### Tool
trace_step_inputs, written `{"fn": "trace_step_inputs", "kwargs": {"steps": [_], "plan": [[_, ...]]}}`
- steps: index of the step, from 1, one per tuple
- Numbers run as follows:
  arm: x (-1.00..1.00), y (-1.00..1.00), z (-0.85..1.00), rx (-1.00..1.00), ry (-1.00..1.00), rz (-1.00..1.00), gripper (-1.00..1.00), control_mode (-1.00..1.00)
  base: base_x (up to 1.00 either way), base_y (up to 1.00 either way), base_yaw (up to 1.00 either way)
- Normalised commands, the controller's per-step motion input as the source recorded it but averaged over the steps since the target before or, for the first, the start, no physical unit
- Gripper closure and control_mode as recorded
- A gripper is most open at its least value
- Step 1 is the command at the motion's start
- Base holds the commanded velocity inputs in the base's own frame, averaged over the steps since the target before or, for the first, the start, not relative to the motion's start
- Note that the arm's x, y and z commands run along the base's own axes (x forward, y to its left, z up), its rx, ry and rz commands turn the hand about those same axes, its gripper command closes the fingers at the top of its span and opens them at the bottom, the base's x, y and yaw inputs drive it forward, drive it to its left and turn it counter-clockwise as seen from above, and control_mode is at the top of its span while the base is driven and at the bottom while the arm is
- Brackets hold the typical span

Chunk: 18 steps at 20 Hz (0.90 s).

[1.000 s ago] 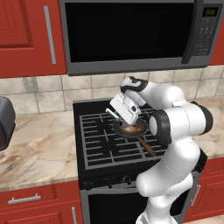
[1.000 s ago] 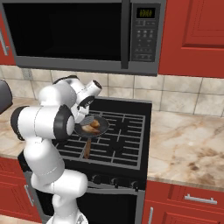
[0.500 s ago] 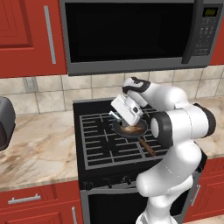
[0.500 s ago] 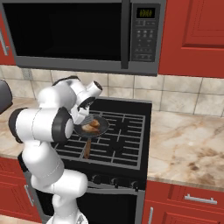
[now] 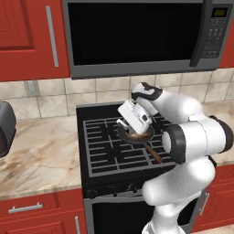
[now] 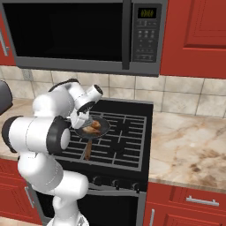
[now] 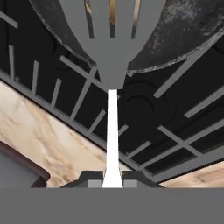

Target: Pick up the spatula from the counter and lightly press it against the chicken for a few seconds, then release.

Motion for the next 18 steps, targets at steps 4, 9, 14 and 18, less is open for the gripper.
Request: {"fn": "trace_step_inputs", "kwargs": {"steps": [4, 9, 14, 18], "plan": [[-0.41, 0.00, 0.20, 0.03, -0.12, 0.00, 1.00, -1.00, 0.00, 0.00, 0.00], [-0.44, 0.00, 0.30, 0.03, -0.15, 0.00, 1.00, -1.00, 0.00, 0.00, 0.00], [-0.49, 0.00, 0.32, 0.03, -0.15, 0.01, 1.00, -1.00, 0.00, 0.00, 0.00], [-0.51, 0.00, 0.35, 0.03, -0.14, 0.00, 1.00, -1.00, 0.00, 0.00, 0.00]]}}
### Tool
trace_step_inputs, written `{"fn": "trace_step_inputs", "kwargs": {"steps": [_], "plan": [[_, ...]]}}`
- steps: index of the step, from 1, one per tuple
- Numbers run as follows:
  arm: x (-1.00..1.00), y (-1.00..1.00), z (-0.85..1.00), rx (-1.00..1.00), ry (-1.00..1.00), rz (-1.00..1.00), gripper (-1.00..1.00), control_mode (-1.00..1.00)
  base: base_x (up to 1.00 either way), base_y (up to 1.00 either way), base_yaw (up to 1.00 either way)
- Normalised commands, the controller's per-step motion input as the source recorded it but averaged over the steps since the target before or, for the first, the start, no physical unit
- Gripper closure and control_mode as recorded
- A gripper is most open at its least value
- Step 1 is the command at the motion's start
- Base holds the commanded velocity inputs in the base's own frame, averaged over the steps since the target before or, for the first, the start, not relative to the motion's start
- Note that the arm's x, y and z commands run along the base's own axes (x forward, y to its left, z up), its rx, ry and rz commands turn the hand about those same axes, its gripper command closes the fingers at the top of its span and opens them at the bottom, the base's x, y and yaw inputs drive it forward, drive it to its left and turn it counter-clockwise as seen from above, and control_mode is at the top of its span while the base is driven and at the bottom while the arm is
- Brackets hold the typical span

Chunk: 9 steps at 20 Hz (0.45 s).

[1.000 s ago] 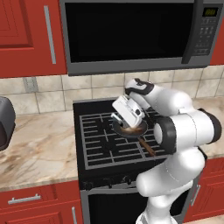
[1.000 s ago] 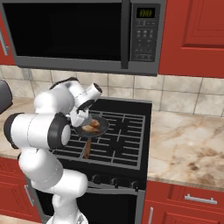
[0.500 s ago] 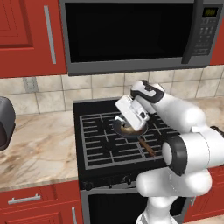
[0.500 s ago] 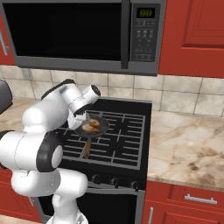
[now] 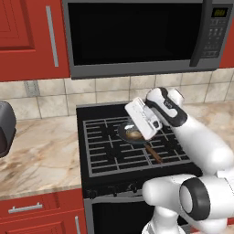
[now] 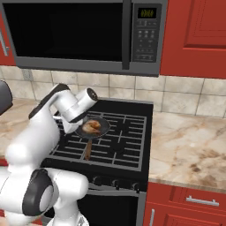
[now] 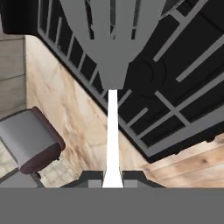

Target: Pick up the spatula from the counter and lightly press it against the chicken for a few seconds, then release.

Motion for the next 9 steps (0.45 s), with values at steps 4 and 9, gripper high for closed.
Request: {"fn": "trace_step_inputs", "kwargs": {"steps": [4, 9], "plan": [[-0.55, 0.00, 0.36, 0.02, -0.12, 0.00, 1.00, -1.00, 0.00, 0.00, 0.00], [-0.55, 0.00, 0.30, 0.02, -0.06, 0.00, 1.00, -1.00, 0.00, 0.00, 0.00]]}}
